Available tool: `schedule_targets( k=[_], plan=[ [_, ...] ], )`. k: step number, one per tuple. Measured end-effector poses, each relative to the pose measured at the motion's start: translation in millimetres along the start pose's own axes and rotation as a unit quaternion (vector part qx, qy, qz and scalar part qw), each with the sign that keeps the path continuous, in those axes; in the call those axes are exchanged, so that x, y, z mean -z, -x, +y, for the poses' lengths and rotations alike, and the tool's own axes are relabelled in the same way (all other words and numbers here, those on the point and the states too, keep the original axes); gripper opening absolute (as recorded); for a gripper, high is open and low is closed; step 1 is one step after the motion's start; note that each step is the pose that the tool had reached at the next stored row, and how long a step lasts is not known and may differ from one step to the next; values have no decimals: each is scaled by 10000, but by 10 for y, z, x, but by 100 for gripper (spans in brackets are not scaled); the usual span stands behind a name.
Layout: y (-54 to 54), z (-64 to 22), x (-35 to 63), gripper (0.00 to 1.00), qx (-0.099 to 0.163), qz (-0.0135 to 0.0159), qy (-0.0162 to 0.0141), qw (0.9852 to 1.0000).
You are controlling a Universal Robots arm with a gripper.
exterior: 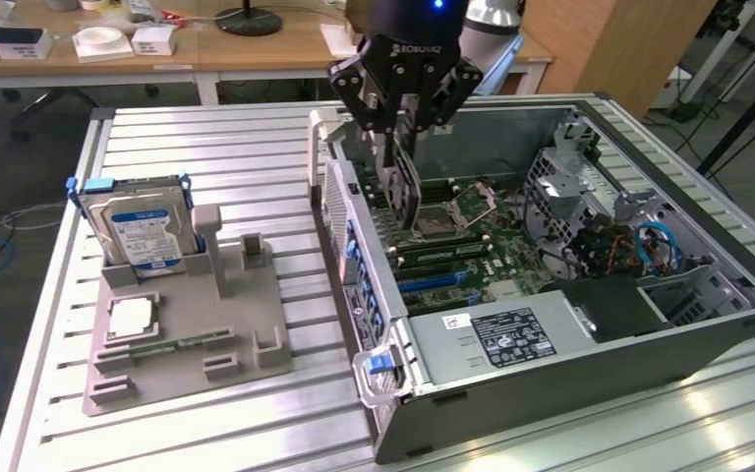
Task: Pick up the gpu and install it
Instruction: 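Pick up the gpu and move the gpu toward the slot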
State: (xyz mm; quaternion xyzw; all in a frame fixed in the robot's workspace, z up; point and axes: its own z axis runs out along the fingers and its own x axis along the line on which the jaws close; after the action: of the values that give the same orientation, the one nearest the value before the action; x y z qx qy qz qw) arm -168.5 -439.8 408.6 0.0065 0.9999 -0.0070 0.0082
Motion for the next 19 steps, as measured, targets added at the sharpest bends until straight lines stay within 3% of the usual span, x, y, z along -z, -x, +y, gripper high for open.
schedule_targets(
  k=[19],
  plan=[
    [336, 4, -6, 26, 0, 1, 0, 10000]
  ],
)
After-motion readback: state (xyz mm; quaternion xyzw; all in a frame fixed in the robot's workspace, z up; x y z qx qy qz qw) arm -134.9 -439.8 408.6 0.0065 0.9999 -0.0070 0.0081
